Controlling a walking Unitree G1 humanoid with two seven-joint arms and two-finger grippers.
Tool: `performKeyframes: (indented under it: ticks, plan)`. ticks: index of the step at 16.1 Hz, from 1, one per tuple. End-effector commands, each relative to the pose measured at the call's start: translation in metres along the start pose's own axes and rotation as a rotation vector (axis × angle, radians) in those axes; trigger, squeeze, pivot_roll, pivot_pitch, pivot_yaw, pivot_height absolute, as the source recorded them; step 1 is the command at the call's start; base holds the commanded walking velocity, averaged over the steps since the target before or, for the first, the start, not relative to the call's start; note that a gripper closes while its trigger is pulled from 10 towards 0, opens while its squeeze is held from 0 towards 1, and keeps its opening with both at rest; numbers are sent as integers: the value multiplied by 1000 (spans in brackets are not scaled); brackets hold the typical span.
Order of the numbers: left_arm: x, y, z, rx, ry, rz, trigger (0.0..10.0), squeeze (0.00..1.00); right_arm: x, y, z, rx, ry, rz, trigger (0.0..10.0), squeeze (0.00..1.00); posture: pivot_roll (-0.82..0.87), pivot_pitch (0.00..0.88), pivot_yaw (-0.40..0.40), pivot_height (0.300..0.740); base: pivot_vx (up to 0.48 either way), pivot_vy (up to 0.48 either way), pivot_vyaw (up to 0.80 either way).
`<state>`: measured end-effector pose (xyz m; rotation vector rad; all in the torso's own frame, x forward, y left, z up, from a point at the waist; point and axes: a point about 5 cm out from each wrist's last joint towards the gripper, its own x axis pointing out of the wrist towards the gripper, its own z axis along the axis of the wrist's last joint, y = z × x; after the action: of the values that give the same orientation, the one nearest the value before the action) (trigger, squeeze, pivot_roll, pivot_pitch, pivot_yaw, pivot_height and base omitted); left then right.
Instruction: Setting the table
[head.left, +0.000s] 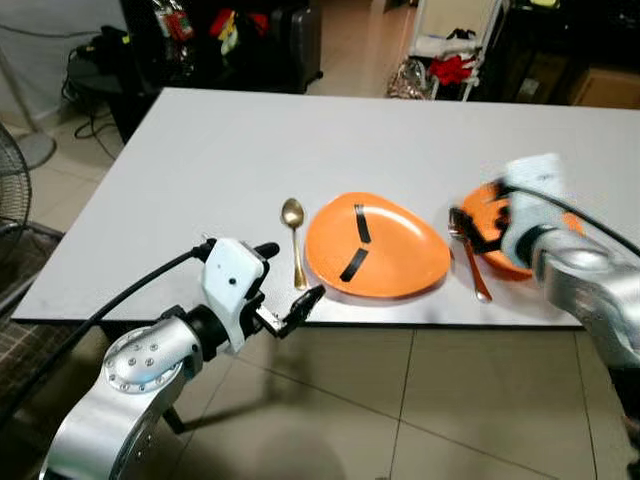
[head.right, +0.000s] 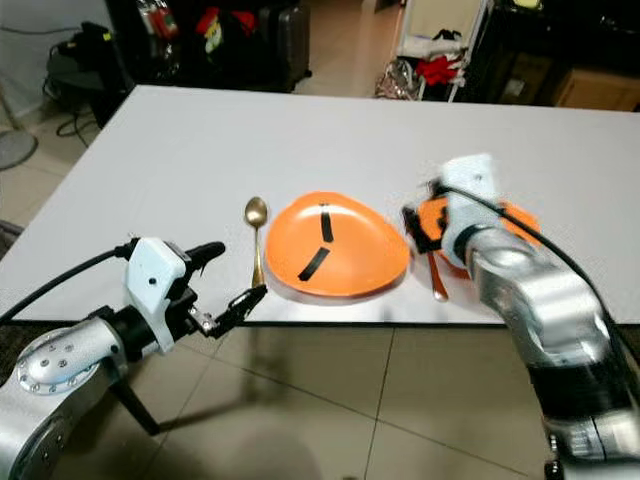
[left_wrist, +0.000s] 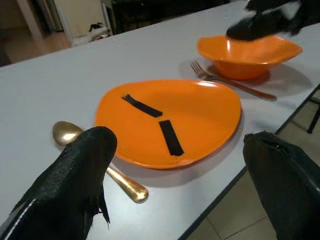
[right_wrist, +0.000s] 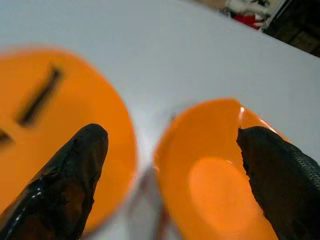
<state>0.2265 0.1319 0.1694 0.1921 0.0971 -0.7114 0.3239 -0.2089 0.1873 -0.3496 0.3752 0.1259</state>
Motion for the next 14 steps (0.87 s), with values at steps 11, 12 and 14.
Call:
performKeyframes:
  ticks: [11,12,14]
  plan:
    - [-5,0,2,18,13,-2,10000,0,11,-21,-30,-379,213,102,7255,0,-22,42,-39,740,0,0,0]
    - [-4,0,3,19,12,-6,10000,0,12,-23,-33,-386,225,93,3255,0,-24,46,-33,740,0,0,0]
    - [-4,-1,4,19,12,-11,10000,0,13,-25,-35,-394,229,86,1059,0,-24,46,-33,740,0,0,0]
